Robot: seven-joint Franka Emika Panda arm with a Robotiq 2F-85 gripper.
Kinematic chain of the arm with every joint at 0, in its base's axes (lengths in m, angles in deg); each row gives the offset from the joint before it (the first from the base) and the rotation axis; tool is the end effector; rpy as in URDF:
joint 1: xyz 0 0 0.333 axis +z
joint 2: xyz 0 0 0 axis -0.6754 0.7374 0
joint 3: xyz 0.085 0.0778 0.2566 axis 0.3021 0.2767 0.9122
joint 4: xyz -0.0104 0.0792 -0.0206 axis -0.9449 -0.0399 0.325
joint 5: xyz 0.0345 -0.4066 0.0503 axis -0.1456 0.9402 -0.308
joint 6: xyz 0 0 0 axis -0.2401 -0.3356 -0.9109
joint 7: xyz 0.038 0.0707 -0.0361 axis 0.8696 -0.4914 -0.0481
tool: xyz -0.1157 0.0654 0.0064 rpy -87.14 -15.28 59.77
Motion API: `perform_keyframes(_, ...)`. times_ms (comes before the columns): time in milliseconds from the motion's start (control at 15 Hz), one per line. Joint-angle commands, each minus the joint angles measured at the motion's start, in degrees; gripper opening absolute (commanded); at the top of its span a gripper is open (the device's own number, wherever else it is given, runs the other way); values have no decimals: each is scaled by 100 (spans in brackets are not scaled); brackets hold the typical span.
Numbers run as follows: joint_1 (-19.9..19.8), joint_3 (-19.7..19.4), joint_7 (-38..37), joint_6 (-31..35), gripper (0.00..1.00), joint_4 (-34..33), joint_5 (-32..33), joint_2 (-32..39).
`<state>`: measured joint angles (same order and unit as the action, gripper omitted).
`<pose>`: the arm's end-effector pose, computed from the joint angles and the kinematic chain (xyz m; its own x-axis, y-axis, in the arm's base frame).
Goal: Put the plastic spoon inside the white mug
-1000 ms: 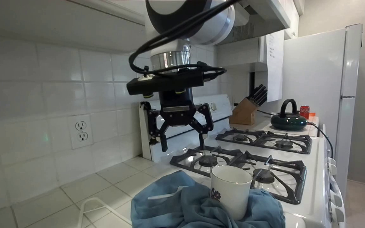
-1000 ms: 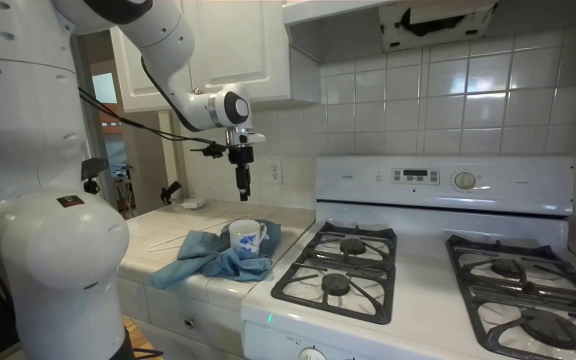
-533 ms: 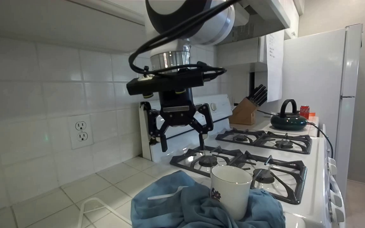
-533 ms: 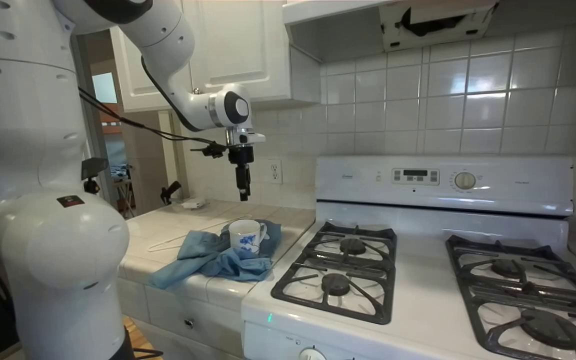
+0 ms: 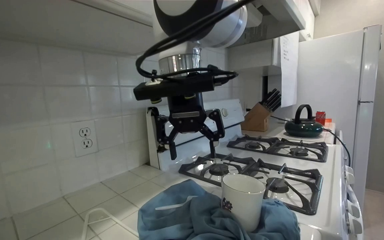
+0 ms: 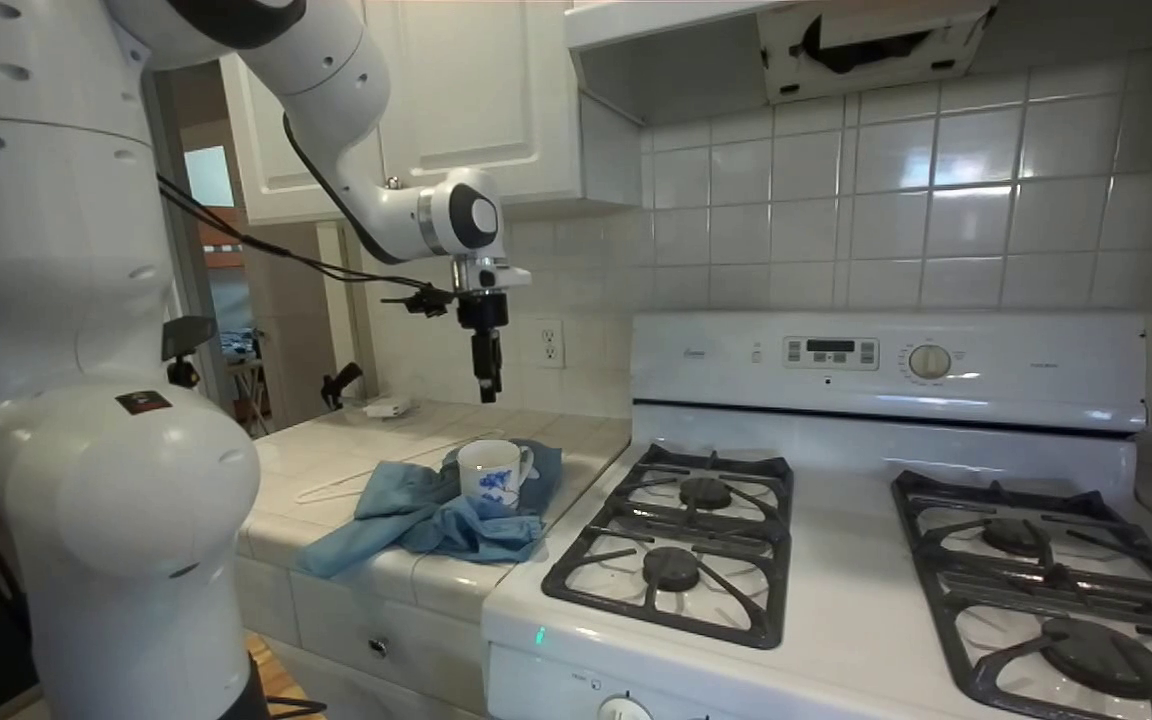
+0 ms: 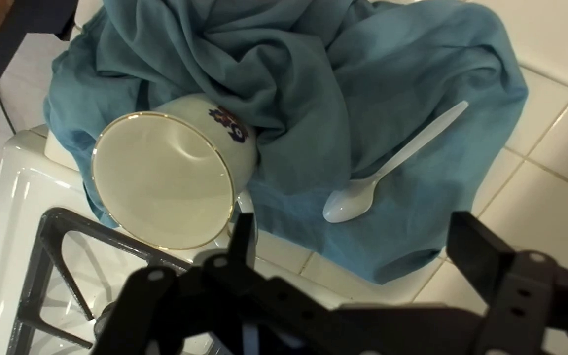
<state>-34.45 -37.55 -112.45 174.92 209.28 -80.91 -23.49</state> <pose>0.5056 0.2064 0.3205 0.6849 -0.7262 0.0592 -0.7282 -0.6796 0.0883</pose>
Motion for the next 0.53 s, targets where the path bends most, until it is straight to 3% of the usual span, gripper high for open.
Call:
perform_keyframes(0,168,-142,-437,28,100,-31,-72,94)
perform_keyframes(467,273,-178,-1520,660,100,89,-604,218)
